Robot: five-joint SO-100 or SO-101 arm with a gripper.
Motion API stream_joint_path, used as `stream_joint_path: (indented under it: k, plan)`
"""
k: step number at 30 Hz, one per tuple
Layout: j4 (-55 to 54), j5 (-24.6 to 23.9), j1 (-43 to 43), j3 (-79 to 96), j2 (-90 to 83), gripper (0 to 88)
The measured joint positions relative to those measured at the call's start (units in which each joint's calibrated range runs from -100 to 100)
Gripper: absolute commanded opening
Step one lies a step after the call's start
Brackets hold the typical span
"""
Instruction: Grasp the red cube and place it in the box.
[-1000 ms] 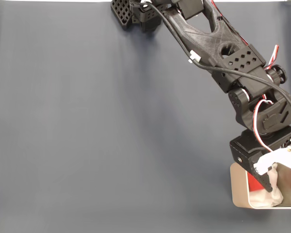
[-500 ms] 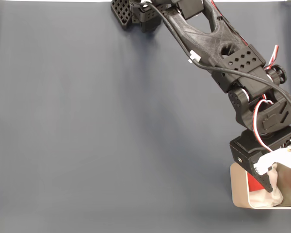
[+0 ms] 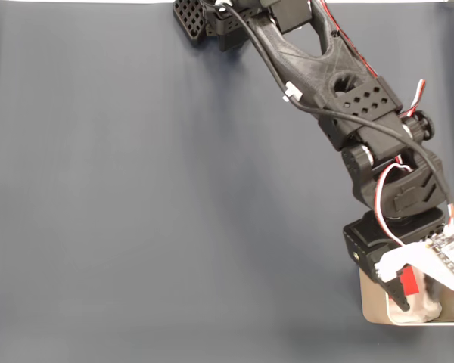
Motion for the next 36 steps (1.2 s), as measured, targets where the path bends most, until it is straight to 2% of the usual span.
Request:
stream_joint_path:
  k: [10,18,27,36]
  plan:
    - [-4.30,-0.15,12.24,23.60,-23.10,0.0]
    - [-7.40,0.34,18.32,46.20,-44.03,0.0]
    - [-8.59,0.73,18.32,82.91,-74.60,0.0]
    - [-8.59,0.73,18.69,110.58,-97.87,0.0]
